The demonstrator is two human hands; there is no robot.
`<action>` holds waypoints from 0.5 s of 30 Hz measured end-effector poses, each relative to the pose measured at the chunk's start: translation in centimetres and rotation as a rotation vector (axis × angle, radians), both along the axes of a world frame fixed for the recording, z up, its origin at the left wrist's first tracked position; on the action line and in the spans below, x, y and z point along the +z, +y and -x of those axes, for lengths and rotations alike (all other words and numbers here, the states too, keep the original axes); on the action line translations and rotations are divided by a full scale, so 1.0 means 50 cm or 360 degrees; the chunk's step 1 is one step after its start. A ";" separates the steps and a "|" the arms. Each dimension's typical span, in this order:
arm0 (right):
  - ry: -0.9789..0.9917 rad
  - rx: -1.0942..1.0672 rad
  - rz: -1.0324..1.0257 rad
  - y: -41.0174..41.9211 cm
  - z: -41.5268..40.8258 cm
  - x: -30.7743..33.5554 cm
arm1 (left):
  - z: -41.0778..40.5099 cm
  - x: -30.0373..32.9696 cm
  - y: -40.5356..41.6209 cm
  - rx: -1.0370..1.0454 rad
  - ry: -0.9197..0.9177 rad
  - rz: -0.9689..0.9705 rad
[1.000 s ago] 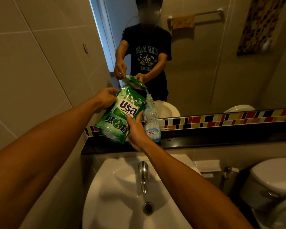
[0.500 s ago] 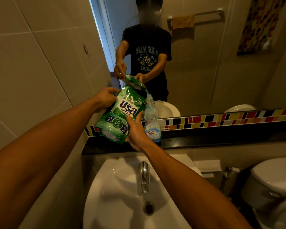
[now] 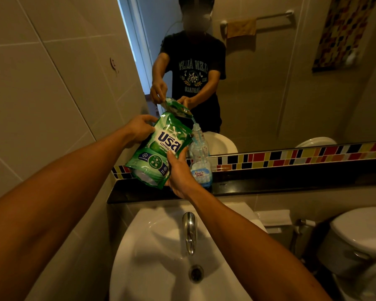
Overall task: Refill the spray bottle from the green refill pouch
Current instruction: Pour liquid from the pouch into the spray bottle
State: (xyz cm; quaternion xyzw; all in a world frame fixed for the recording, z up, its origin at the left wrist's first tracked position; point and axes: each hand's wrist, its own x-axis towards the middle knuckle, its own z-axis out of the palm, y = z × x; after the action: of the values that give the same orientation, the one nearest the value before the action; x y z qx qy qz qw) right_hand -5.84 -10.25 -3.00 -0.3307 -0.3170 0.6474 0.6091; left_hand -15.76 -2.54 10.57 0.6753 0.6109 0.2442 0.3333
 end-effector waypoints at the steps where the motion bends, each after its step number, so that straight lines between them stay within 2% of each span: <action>1: 0.0006 0.0010 0.0001 0.001 -0.001 -0.002 | 0.000 -0.001 0.000 -0.0001 -0.0001 -0.0003; 9: -0.0027 0.0005 -0.0003 0.004 -0.007 -0.014 | 0.004 -0.024 0.000 -0.0011 -0.0055 -0.0026; 15: -0.0184 -0.0050 0.0046 0.004 -0.017 -0.038 | 0.006 -0.069 -0.003 0.0015 -0.0086 -0.0095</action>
State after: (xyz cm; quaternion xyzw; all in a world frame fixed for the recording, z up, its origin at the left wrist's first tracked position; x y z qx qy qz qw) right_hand -4.98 -10.05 -4.88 -0.3812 -0.3370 0.6221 0.5951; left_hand -16.05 -2.70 7.11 0.6753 0.5972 0.2820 0.3282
